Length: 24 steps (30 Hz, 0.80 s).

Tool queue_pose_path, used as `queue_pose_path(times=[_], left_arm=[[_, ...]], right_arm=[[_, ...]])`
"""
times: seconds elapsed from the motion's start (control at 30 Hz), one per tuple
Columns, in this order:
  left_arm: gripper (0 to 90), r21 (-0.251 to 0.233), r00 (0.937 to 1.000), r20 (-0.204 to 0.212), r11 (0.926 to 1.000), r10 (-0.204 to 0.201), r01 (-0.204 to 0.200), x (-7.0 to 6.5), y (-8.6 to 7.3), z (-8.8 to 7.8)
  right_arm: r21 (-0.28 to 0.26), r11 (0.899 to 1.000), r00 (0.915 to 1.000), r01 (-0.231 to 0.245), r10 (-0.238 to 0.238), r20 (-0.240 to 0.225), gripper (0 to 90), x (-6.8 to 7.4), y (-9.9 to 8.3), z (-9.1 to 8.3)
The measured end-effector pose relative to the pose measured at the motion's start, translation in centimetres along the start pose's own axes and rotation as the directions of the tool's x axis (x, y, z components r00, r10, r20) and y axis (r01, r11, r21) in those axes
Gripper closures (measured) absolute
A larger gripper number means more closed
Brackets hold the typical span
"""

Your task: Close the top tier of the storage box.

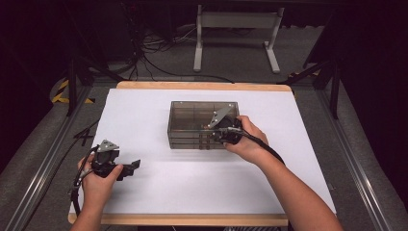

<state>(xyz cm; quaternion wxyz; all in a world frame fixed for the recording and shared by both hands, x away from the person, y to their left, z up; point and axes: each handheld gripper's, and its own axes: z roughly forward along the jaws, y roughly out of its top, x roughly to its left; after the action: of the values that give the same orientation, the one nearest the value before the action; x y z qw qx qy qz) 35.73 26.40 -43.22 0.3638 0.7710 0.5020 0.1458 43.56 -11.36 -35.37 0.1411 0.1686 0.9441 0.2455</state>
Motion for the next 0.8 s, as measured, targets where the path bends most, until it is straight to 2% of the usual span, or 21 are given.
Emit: queue_pose_path(times=[0.33, 0.47, 0.53, 0.8], left_arm=[[9.1, 0.003, 1.0000, 0.000, 1.0000, -0.002, 0.002, 0.0, -0.1, -0.1], [9.2, -0.001, 1.0000, -0.006, 1.0000, -0.006, 0.006, 0.1, -0.3, -0.3], [9.2, -0.001, 0.9999, -0.008, 1.0000, -0.008, 0.008, 0.2, -0.4, -0.3], [9.1, 0.011, 1.0000, -0.007, 0.9999, -0.002, 0.002, 0.1, -0.7, -0.3]], right_arm=[[-0.009, 1.000, 1.0000, -0.008, 0.008, 0.005, 90.0, 0.1, -0.2, 0.0], [-0.014, 1.000, 0.9991, -0.021, 0.021, -0.036, 90.0, 0.1, -0.3, -0.2], [-0.020, 0.999, 0.9973, -0.030, 0.029, -0.068, 87.0, 0.3, -0.3, -0.4], [-0.051, 0.999, 0.9923, -0.016, 0.009, -0.124, 78.2, 0.9, -0.4, -1.4]])
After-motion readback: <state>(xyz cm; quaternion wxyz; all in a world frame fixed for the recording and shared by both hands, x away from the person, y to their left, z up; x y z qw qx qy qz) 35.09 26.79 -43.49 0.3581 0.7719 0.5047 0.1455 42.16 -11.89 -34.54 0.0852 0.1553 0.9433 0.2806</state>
